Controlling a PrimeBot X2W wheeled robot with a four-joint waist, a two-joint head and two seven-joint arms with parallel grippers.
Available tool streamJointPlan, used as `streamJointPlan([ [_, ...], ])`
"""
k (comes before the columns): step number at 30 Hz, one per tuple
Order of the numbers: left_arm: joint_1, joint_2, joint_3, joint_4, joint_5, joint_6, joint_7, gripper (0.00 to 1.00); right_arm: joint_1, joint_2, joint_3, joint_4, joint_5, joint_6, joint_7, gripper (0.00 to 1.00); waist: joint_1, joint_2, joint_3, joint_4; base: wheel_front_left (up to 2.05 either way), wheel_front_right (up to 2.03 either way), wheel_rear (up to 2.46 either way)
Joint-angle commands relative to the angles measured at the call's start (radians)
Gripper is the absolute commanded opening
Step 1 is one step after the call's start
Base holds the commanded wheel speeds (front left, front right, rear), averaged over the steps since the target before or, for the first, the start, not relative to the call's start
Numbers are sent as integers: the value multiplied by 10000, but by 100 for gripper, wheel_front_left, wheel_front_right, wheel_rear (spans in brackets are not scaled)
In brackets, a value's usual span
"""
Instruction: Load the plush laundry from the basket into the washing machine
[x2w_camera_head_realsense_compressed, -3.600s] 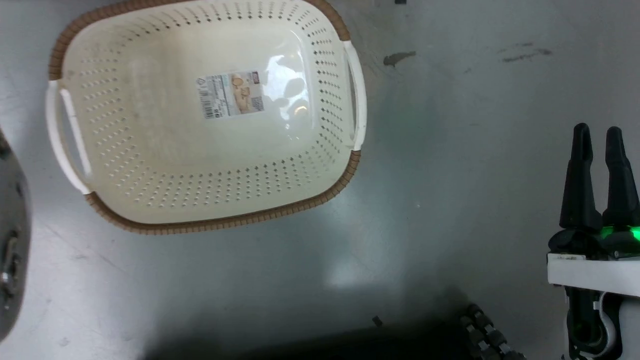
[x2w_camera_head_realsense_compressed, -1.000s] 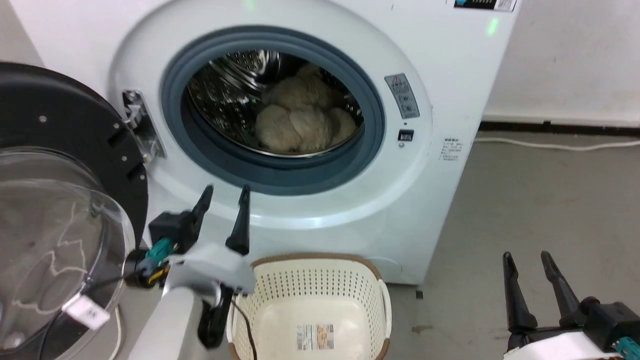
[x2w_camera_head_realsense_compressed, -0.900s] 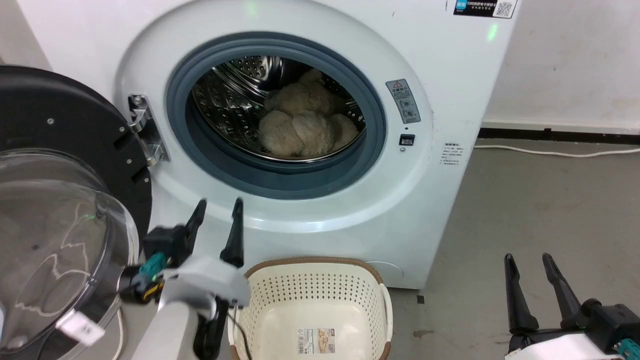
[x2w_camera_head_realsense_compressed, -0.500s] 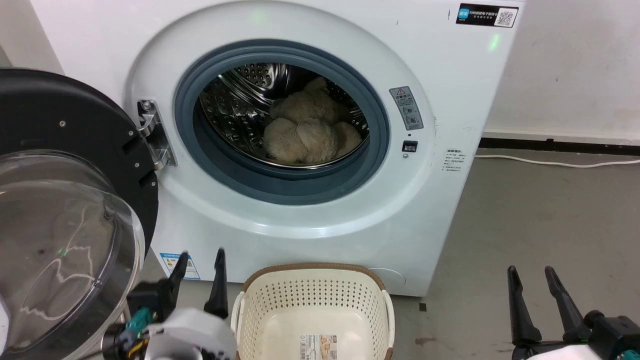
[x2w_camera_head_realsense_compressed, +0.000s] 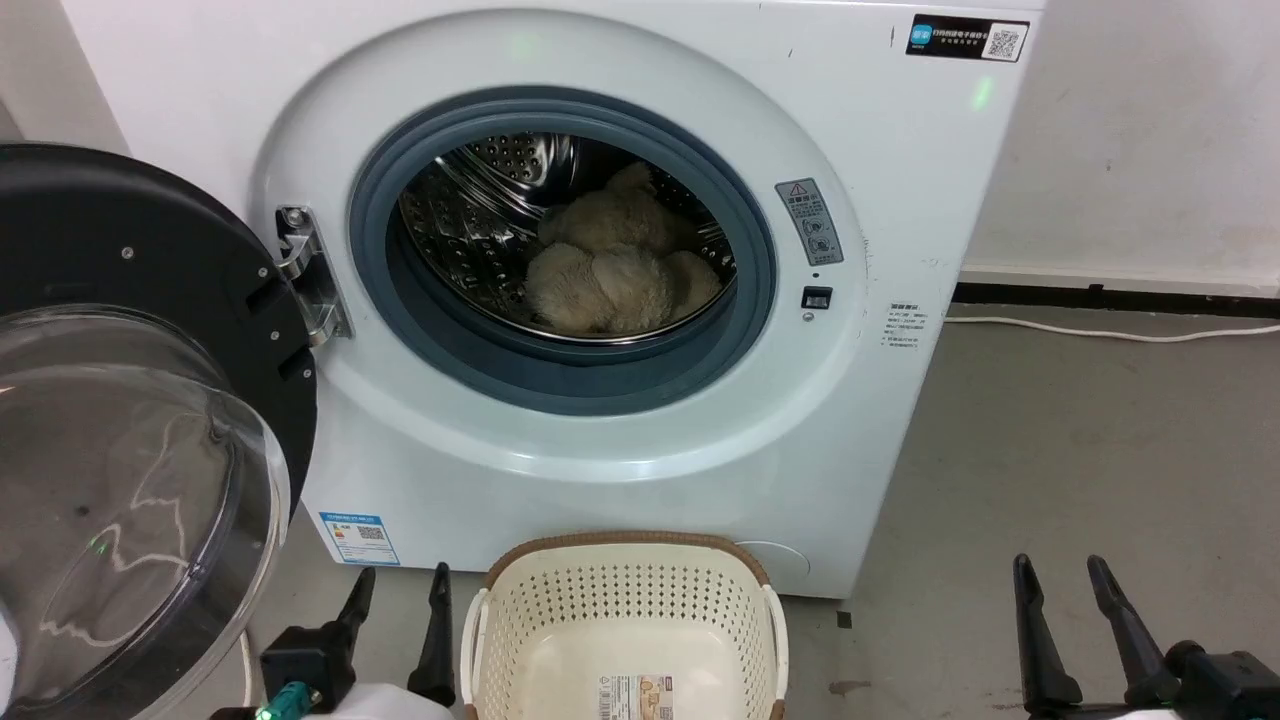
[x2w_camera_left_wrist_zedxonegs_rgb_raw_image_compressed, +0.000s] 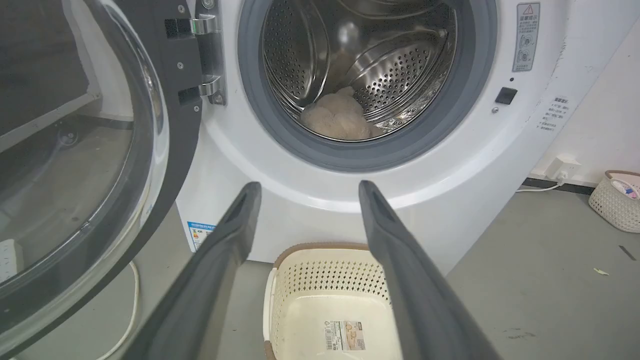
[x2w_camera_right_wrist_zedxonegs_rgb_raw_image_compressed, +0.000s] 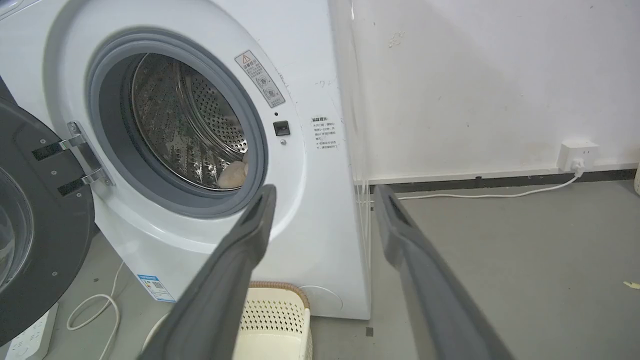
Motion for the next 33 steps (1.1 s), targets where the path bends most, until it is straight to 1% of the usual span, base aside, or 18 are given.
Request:
streamJointPlan([
  [1,127,94,-120,-105,172,52,23,100,198,-6,-3,41,73,8,-41,100,0,0,6,-2,0,0,0],
  [5,147,145,-216,-217,319,173,44,100,216,-6,31,86,93,8,-42,100,0,0,40,-13,0,0,0],
  [8,101,202,-294,-311,399,167,11,100,207,-6,46,127,122,8,-42,100,0,0,60,-14,0,0,0],
  [20,-13,223,-218,-642,320,296,-173,100,150,-6,96,230,158,8,-43,100,0,0,110,-11,0,0,0],
  [33,-42,266,-328,-605,230,271,-185,100,140,-6,144,261,116,8,-37,100,0,0,86,-8,0,0,0],
])
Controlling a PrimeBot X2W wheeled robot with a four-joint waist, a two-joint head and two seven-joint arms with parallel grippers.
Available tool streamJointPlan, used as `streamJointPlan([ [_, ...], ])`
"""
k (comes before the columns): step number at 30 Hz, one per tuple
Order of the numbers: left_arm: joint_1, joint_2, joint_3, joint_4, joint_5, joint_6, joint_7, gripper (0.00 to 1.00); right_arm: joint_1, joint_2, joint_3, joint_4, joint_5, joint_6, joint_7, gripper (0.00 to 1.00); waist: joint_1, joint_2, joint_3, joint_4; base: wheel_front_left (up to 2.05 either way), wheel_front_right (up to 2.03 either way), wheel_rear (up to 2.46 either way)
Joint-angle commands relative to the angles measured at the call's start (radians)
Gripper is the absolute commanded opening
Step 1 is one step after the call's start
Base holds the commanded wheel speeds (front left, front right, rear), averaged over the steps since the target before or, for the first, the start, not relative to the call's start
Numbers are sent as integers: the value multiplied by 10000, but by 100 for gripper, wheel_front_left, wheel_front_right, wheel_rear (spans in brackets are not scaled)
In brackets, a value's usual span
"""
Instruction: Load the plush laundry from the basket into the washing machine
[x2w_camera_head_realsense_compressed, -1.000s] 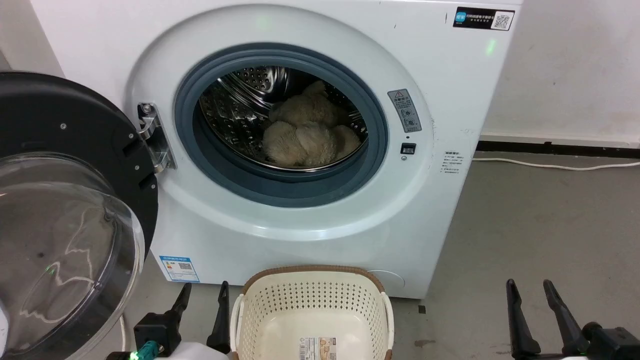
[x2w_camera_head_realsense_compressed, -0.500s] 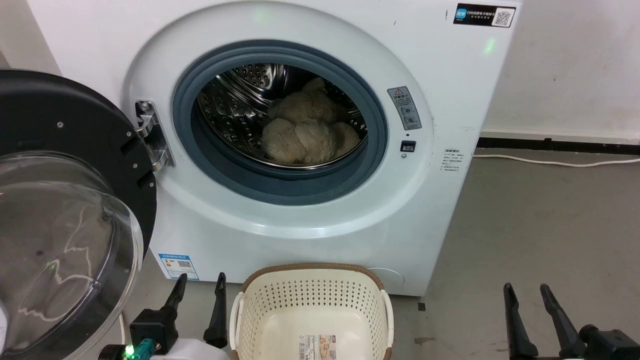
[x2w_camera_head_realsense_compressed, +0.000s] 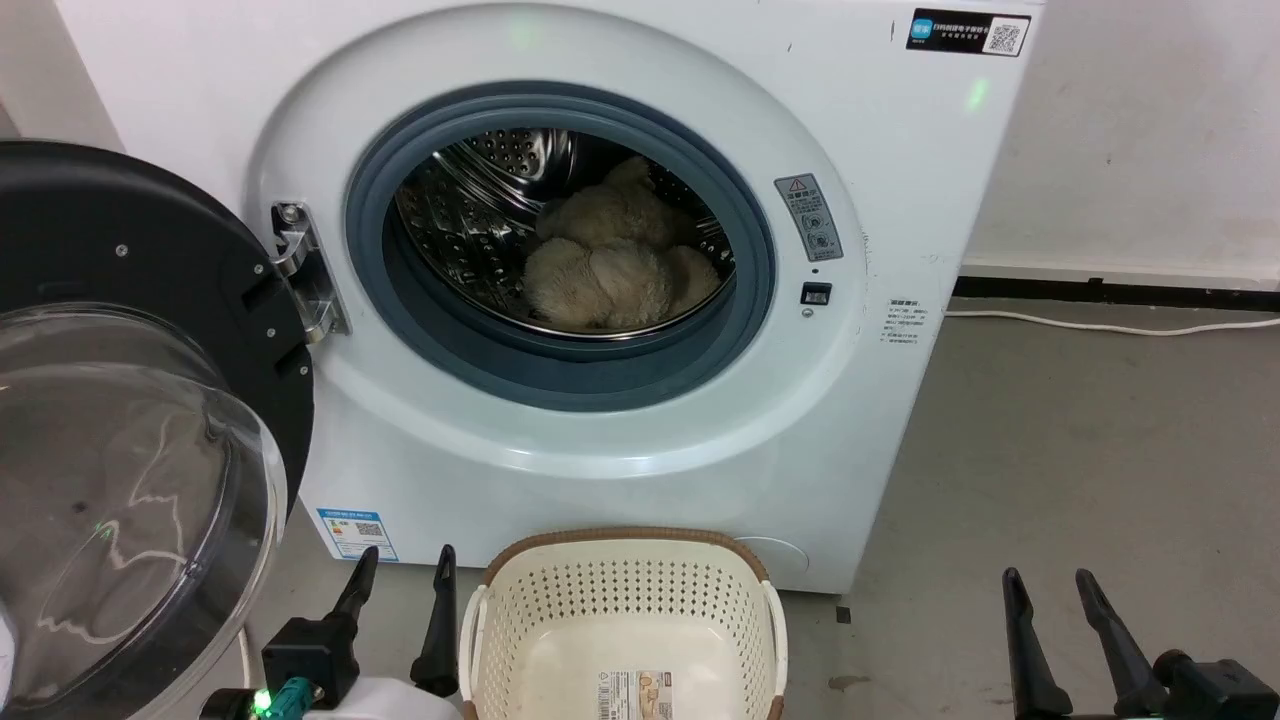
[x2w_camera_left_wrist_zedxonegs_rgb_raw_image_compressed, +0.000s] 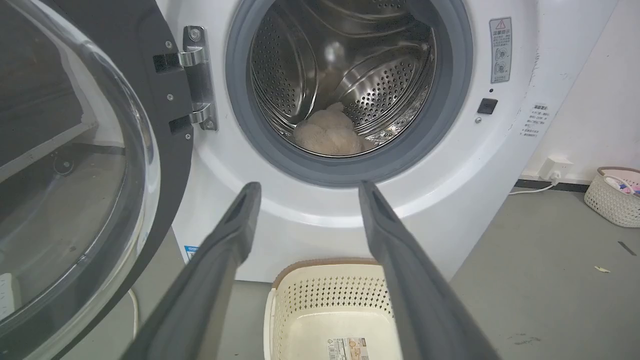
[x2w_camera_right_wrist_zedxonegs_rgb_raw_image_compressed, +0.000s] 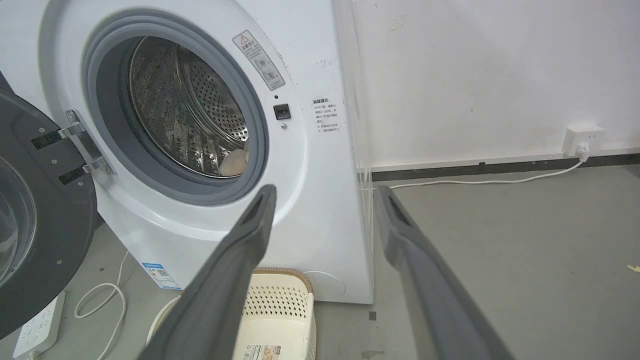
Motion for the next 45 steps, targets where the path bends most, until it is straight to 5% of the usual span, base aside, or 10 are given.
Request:
streamJointPlan([
  [1,-86,26,-18,26,-88,35,-86,100,31,-6,11,33,15,8,-32,100,0,0,-6,7,0,0,0],
  [2,-3,1,-5,15,-9,-4,-5,0,0,0,4,0,-1,0,1,0,0,0,-7,6,0,0,0],
  [45,-15,-485,719,-546,1028,-347,713,0,-370,-2,128,-416,-764,3,851,0,0,0,204,-36,0,0,0],
])
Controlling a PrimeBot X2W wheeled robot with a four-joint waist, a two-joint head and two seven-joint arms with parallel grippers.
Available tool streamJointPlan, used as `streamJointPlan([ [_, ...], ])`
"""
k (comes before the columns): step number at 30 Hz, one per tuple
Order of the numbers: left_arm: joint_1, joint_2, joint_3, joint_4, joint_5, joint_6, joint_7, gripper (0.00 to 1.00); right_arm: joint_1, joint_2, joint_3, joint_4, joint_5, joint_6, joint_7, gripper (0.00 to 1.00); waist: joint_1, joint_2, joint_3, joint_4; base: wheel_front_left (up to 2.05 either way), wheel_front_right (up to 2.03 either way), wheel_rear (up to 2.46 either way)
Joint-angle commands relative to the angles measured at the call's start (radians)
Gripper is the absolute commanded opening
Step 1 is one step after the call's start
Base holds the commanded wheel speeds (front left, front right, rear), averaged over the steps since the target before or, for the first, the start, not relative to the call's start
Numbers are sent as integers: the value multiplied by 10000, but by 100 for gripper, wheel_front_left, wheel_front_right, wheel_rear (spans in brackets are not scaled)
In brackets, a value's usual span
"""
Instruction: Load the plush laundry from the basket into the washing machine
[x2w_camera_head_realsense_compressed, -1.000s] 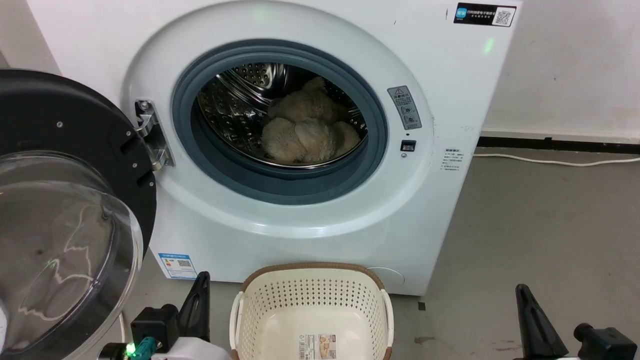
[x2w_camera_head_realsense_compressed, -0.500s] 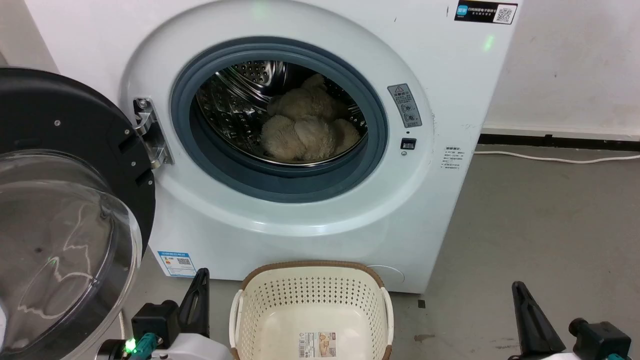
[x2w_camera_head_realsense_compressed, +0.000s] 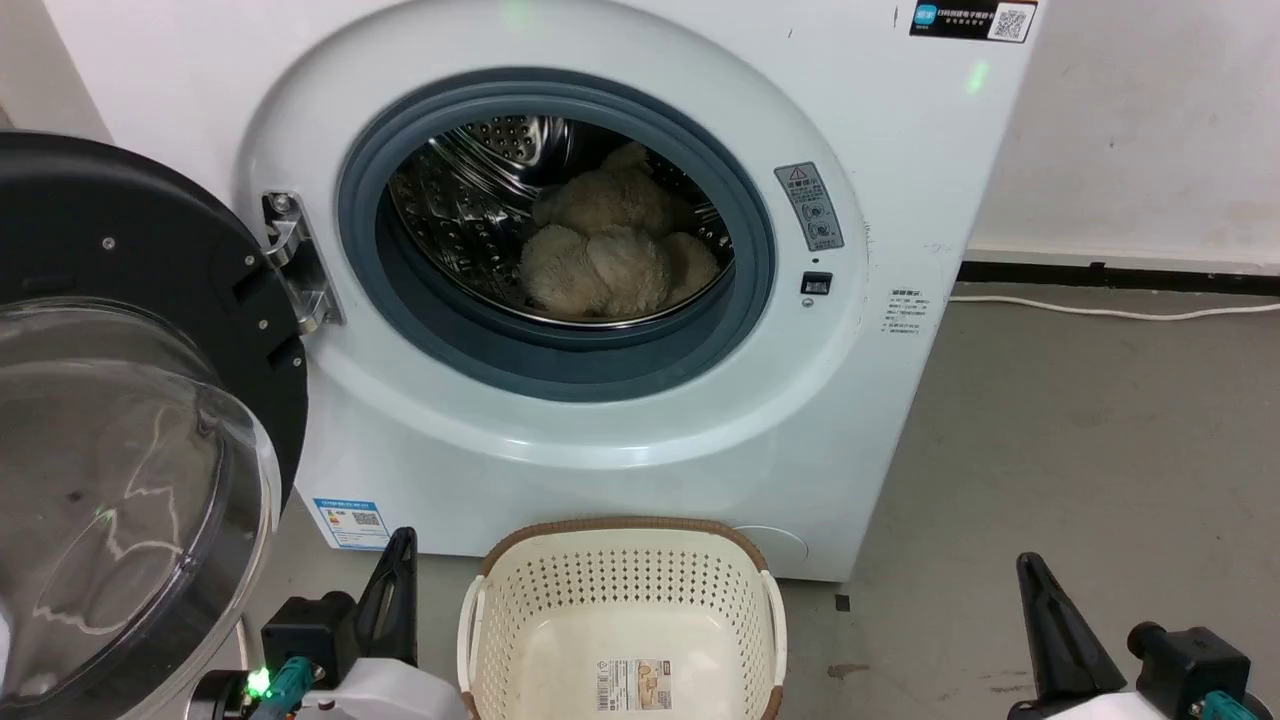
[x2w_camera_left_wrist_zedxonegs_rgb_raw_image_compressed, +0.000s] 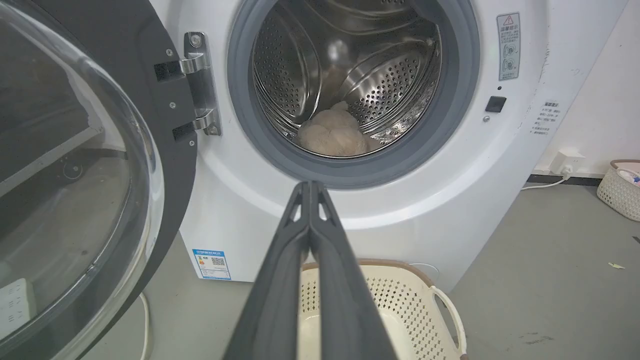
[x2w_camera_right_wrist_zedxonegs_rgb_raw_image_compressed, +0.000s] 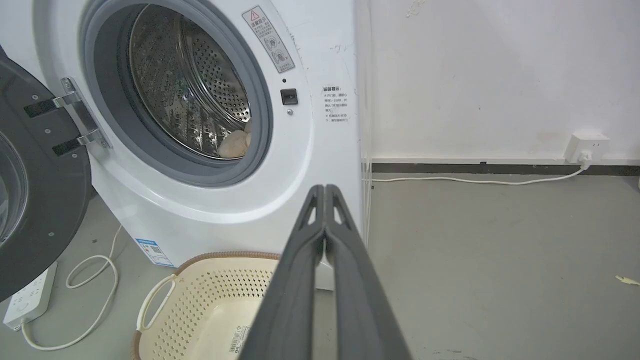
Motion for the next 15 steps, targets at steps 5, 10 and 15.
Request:
streamJointPlan([
  [5,-13,-109,141,-138,249,-106,146,0,-206,-2,31,-113,-163,3,141,0,-1,0,30,-6,0,0,0],
  [10,-14,-167,228,-207,374,-148,231,0,-251,-3,47,-164,-255,3,244,0,-1,0,56,-11,0,0,0],
  [15,-15,-214,298,-262,473,-181,299,0,-287,-3,59,-204,-329,3,326,0,-1,0,76,-16,0,0,0],
])
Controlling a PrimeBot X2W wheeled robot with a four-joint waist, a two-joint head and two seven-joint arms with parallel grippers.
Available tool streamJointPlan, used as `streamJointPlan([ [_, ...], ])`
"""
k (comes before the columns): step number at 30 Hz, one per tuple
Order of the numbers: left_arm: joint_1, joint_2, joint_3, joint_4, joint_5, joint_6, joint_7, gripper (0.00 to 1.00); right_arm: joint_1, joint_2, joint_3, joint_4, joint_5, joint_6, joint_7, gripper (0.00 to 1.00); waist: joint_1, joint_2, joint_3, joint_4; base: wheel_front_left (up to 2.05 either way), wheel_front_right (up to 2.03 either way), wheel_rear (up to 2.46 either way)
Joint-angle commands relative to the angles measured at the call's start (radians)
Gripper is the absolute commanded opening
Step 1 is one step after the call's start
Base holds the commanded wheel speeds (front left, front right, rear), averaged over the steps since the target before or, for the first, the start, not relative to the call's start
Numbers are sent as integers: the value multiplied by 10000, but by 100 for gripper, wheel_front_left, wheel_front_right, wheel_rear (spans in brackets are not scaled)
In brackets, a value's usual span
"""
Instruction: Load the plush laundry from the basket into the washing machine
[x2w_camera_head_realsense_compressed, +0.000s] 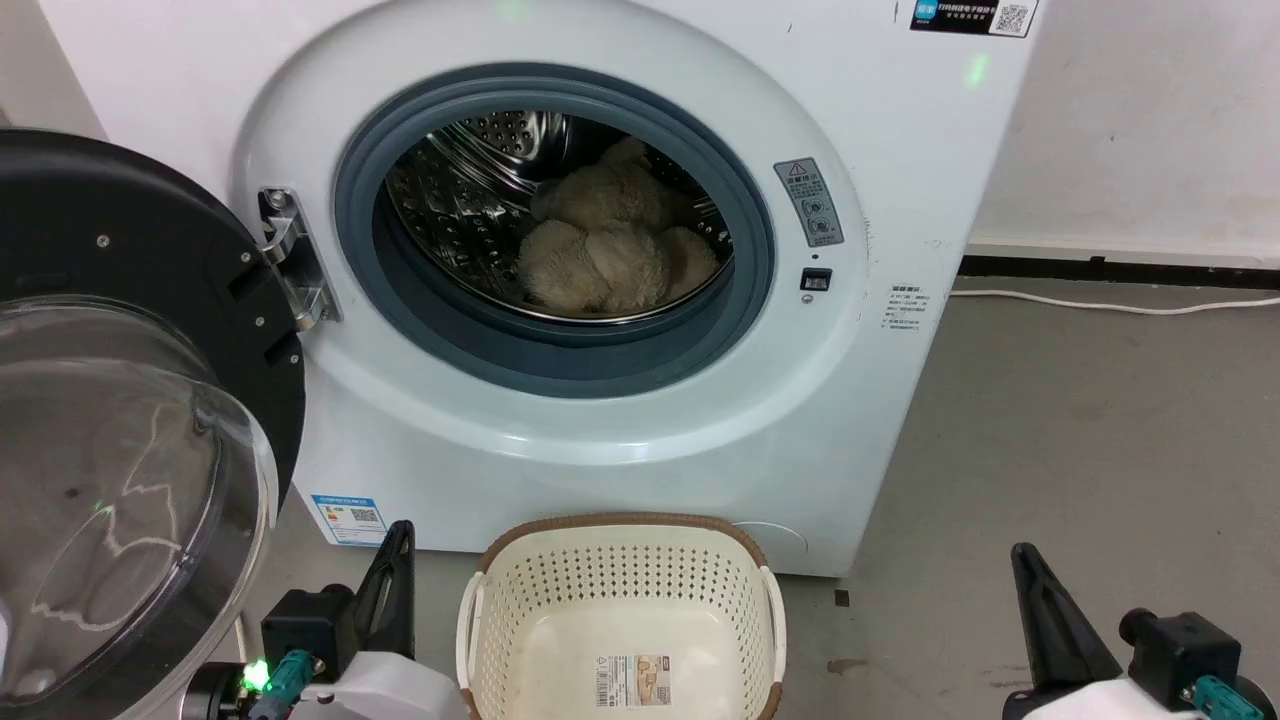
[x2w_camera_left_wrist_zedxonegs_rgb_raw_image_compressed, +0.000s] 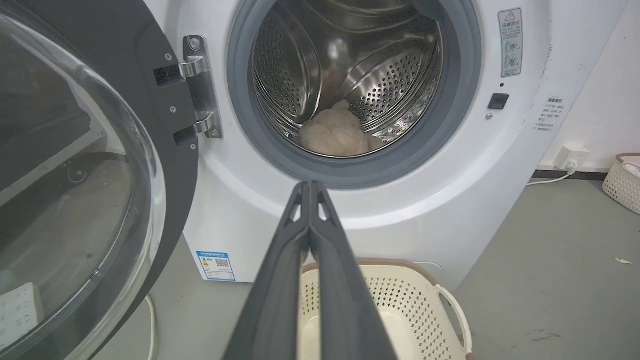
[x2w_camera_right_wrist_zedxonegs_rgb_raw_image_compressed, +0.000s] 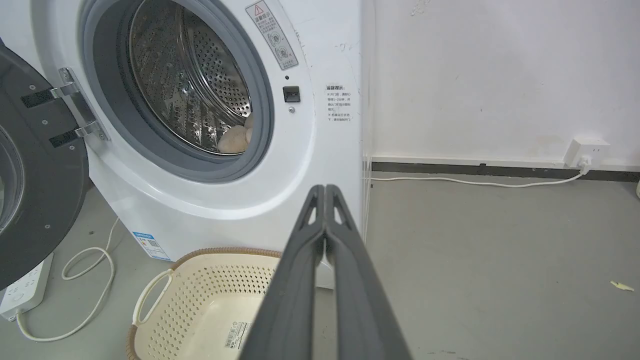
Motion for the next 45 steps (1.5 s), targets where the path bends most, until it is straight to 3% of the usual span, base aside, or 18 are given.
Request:
streamJointPlan([
  [1,-16,-69,74,-95,111,-61,70,0,-181,-3,29,-96,-125,4,79,0,-1,0,10,-2,0,0,0],
  [45,-28,-573,824,-682,1180,-415,798,0,-566,-5,163,-530,-920,6,963,0,-1,0,232,-48,0,0,0],
])
